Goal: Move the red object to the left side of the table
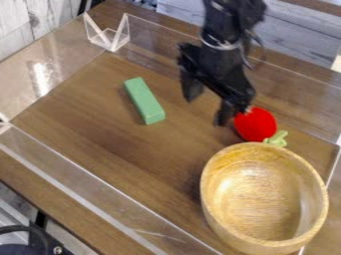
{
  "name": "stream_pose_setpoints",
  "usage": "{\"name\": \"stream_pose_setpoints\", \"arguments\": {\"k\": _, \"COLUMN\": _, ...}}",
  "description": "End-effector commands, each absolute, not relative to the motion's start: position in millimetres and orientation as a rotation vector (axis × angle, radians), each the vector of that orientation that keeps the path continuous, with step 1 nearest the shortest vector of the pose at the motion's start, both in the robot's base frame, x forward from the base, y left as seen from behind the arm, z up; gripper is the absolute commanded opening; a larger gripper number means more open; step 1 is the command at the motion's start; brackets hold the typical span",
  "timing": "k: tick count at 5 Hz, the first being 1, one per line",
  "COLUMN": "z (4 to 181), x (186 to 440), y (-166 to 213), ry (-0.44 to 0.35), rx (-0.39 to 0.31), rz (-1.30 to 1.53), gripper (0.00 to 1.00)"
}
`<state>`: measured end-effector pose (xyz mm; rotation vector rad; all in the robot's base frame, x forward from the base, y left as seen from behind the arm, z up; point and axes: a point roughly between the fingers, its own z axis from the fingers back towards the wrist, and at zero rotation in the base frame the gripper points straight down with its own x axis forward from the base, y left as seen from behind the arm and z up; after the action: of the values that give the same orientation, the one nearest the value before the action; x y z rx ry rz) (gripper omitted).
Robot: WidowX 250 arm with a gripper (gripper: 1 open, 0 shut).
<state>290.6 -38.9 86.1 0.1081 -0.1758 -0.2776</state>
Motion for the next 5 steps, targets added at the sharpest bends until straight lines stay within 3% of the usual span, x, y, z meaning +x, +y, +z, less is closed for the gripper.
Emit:
{"name": "stream_pose_setpoints", "arguments": {"k": 1, "z": 93.4, "x": 317, "y": -63, "ry": -0.235, "rx": 0.104, "rz": -0.311, "gripper": 1.0}}
{"name": "stream_pose_setpoints", "arguments": {"k": 3, "z": 92.2, "x": 331, "y": -85, "ry": -0.239, "rx": 0.074, "rz": -0.526, "gripper": 1.0}}
{"name": "stream_pose_setpoints", "arguments": {"k": 5, "z": 51.0, "x": 340, "y": -73, "ry": -0.224, "rx": 0.057, "rz": -0.526, "gripper": 1.0}}
